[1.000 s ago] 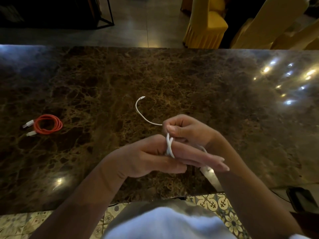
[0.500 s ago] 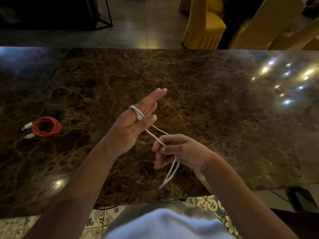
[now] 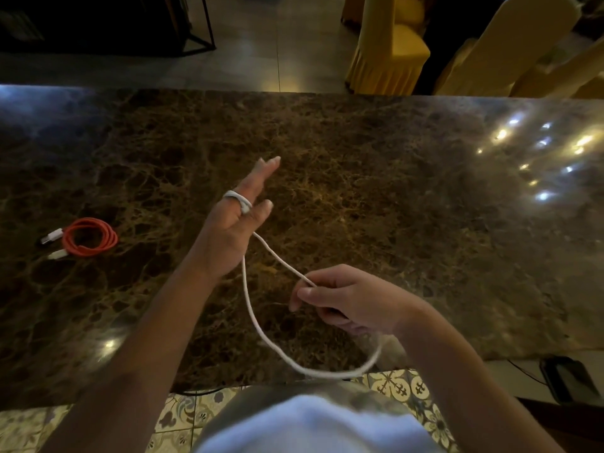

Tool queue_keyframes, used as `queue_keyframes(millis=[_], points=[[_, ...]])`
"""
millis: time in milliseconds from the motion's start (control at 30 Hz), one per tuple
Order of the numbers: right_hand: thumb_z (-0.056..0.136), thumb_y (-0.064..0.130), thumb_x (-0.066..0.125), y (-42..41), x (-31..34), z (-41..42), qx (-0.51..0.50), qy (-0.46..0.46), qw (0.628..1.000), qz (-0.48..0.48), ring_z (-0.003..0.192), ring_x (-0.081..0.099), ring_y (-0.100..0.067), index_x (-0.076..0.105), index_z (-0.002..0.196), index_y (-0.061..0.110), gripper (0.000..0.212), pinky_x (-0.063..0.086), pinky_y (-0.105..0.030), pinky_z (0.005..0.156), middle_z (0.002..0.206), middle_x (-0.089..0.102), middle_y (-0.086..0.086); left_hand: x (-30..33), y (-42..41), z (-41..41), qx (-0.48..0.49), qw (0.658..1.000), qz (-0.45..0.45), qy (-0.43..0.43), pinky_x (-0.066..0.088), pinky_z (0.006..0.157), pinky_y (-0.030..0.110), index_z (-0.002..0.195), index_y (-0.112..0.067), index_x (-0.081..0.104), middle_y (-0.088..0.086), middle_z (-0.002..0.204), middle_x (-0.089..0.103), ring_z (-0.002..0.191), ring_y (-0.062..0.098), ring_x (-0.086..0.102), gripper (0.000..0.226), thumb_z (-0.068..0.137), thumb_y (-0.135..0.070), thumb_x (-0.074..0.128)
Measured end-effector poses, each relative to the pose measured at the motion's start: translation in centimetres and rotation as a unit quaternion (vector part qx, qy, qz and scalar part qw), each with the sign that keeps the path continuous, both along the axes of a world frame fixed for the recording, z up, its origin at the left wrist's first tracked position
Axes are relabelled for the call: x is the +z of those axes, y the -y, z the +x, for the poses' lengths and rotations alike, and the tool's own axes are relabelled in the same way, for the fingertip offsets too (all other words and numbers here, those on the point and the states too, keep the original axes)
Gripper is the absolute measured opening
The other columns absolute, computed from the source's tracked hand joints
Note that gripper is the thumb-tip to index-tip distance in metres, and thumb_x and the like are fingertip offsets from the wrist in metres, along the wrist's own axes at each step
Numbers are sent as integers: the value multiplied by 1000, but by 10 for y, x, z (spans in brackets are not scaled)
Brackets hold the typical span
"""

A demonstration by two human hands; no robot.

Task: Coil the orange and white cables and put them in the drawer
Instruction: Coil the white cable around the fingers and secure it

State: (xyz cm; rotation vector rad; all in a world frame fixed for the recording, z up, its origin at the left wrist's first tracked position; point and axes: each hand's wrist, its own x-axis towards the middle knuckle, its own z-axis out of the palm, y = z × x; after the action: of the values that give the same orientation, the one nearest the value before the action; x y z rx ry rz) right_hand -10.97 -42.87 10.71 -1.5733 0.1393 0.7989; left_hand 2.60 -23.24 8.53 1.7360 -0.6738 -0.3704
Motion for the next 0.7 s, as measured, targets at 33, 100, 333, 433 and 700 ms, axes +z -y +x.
queue_keyframes(millis=[33,100,333,433,700], points=[[111,26,48,3,0,-1,-4,17,999,-31,43,25,-10,69,108,7,29,17,-30,43,54,35,5,0,-5,4,18,1000,11,-8,23,128,34,160,-25,36,-6,171,29,158,6,20,57,105,-20,47],[109,26,52,9,4,-3,-22,80,995,-60,45,29,-11,70,104,8,26,19,-30,43,57,37,2,-1,-14,9,15,999,32,-18,25,126,30,159,-34,38,-8,172,26,158,3,20,55,104,-31,47],[102,19,64,20,46,5,36,269,960,-65,57,42,-18,73,106,4,18,34,-35,54,66,51,3,-9,-1,-16,-126,988,91,-21,16,128,30,160,-36,33,-10,173,19,157,-5,10,90,85,-80,54],[102,17,64,25,51,11,48,286,955,-67,57,42,-16,74,109,6,16,33,-32,55,68,51,2,-5,1,-21,-150,984,85,-39,17,127,31,161,-36,32,-14,173,16,157,-6,8,98,79,-76,67],[102,10,66,25,65,16,187,329,910,-172,61,56,4,74,126,16,26,38,-9,61,72,64,23,-8,12,-31,-192,977,92,-27,25,129,42,155,-18,41,-14,167,33,160,13,19,72,92,-13,75]])
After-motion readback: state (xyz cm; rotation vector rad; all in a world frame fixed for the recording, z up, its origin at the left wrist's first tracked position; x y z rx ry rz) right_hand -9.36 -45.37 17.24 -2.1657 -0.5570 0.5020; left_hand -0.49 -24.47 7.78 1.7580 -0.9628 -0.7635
